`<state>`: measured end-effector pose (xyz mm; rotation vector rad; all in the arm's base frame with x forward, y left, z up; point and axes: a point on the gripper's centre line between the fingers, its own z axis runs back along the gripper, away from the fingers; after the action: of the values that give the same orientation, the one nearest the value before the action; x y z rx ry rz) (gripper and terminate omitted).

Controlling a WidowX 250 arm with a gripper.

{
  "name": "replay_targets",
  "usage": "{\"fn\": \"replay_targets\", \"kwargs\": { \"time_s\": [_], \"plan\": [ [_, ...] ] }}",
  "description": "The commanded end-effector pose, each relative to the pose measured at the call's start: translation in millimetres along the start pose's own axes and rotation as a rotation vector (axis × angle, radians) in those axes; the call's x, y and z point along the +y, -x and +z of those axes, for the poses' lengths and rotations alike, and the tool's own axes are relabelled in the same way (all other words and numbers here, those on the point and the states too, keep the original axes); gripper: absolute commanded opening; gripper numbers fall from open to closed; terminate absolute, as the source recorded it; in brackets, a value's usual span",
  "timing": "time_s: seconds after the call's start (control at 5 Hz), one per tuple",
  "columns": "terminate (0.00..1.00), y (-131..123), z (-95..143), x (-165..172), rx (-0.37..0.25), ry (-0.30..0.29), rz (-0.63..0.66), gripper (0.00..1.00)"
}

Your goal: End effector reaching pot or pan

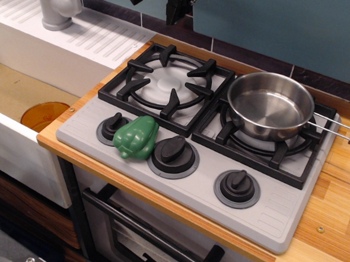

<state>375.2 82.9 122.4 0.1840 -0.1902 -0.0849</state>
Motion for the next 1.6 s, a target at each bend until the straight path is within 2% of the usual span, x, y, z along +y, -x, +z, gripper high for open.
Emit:
{"fn": "replay_targets", "kwargs": {
  "time_s": [0.0,0.2,0.8,1.0,1.4],
  "plan": [
    [0.00,0,0,0,0.000,0.000,0.000,1.00],
    [0.00,-6,8,-25,0.000,0.007,0.028,1.00],
    [0.00,-25,35,-105,0.063,0.029,0.171,1.00],
    [0.00,-31,31,-123,0.056,0.041,0.184,1.00],
    [0.00,-26,15,-130,0.022,0.031,0.165,1.00]
  ]
}}
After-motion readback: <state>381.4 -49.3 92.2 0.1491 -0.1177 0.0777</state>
